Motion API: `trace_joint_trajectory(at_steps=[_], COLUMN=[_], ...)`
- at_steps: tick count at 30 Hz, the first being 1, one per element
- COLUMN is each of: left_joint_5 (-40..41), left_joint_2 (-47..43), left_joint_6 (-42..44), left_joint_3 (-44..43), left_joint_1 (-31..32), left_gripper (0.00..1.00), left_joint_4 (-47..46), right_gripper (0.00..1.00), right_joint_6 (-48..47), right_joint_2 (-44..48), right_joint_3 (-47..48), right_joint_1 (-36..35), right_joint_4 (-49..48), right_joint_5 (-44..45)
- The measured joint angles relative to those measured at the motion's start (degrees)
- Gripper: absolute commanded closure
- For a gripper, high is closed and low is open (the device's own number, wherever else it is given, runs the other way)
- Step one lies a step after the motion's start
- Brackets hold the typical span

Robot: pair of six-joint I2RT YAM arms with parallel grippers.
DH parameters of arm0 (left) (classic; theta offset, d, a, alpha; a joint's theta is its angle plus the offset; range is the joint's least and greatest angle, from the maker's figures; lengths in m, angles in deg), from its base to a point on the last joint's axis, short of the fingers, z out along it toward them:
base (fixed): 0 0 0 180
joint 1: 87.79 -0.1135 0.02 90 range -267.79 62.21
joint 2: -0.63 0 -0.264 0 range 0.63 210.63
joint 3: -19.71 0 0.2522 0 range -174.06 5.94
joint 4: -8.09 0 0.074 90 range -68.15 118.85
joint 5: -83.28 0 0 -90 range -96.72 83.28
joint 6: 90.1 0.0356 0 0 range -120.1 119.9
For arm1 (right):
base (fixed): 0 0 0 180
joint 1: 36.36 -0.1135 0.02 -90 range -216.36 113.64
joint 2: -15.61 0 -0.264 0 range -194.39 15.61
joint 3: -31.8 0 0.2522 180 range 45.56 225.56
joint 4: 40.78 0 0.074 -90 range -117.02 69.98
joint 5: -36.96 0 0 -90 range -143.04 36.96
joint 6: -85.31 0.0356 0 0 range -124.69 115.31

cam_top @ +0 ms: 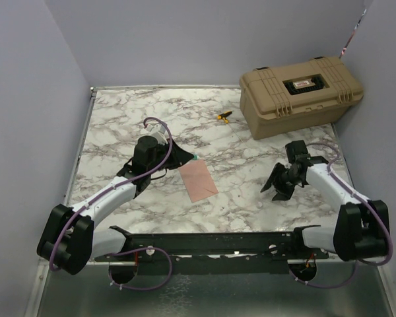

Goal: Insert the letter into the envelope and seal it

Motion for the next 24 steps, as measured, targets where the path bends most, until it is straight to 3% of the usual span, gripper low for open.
trace_joint_trajectory(at_steps=[5, 9, 15, 24], left_joint_5=[0.0, 0.0, 0.0, -0.1], left_joint_2=[0.0, 0.3, 1.7, 1.9], left_joint_6=[0.2, 0.4, 0.4, 0.4], left_joint_3=[0.0, 0.0, -0.1, -0.1], left_joint_1=[0.0, 0.0, 0.0, 0.0], left_gripper=[1.00, 1.00, 1.00, 1.00], left_joint_4=[-0.5, -1.1, -1.6, -1.8], right_gripper=[0.44, 0.43, 0.43, 0.49], right_joint_6=[-3.1, -2.3, 2.3, 5.1], right_joint_2=[10.1, 14.1, 11.5, 5.8], right_joint_3=[0.9, 1.2, 1.2, -0.1], right_joint_1=[-4.4, -12.0, -20.1, -22.3], right_joint_4=[0.3, 0.5, 2.3, 2.5], right_joint_5=[6.8, 12.5, 18.0, 19.2])
